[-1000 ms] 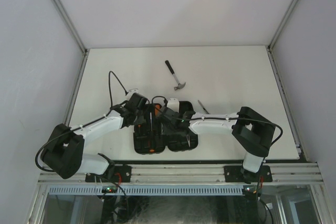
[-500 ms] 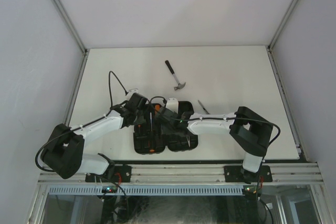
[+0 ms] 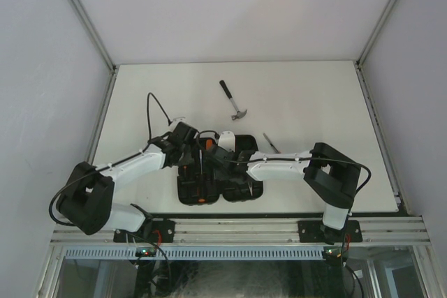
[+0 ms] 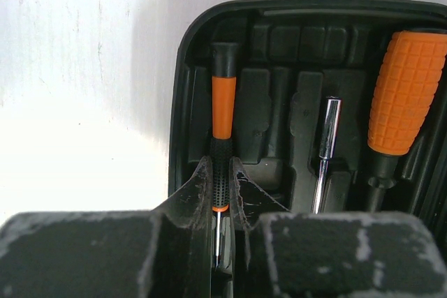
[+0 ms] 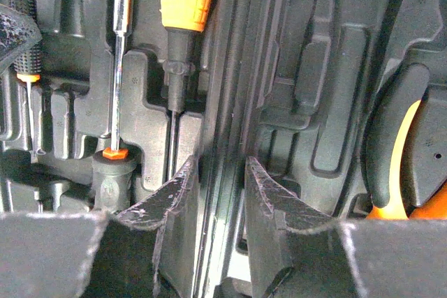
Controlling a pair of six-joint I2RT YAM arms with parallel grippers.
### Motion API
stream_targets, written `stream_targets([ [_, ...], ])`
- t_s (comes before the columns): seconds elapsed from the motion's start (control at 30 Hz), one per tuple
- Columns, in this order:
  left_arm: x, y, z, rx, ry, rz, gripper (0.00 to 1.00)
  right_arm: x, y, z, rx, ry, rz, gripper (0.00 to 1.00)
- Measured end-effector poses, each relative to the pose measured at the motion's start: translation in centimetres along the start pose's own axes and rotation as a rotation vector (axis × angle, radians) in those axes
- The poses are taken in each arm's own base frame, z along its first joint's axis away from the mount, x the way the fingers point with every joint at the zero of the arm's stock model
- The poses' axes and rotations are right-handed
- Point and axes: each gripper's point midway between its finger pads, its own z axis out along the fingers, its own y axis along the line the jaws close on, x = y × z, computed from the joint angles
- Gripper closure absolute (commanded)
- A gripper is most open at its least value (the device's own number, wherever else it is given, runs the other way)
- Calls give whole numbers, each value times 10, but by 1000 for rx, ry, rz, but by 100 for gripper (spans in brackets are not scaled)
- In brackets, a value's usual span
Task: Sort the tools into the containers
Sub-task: Place the screwdriver in the storage box.
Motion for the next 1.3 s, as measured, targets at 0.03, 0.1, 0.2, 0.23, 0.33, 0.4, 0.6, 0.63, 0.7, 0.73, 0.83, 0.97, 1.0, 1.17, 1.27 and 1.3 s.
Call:
stream_targets([
  [0.03,0,0,0,-1,1,1,90,0,0,0,1,-2,-1,84],
  [0.1,-1,0,0,-5,7,7,90,0,1,0,3,-6,-4,84],
  [0.2,-2,1,0,-9,13,9,90,0,1,0,6,-10,-6,85],
  [0.23,-2,1,0,-10,15,9,90,0,1,0,7,-11,-7,85],
  [0.33,-3,1,1,-12,16,13,90,0,1,0,8,-12,-7,85],
  [0.4,-4,1,0,-12,15,12,89,0,1,0,8,-12,-7,85],
  [0.6,-5,1,1,-13,15,10,89,0,1,0,7,-13,-7,85],
  [0.63,-5,1,1,-13,15,10,89,0,1,0,7,-13,-7,85],
  [0.7,-5,1,1,-12,16,10,89,0,1,0,8,-13,-7,85],
  [0.73,-4,0,1,-11,17,10,89,0,1,0,8,-12,-7,85],
  [0.83,-4,0,1,-10,17,8,87,0,1,0,8,-13,-7,85],
  [0.97,-4,1,1,-8,19,8,82,0,1,0,8,-13,-7,85],
  [1.0,-3,1,1,-7,19,7,80,0,1,0,8,-13,-7,85],
  [1.17,-1,1,0,1,29,5,74,0,1,0,8,-12,-7,85],
  [1.27,-2,1,-2,5,26,3,71,0,1,0,8,-13,-7,85],
  [1.3,-2,1,-4,6,24,2,70,0,1,0,8,-13,-7,85],
])
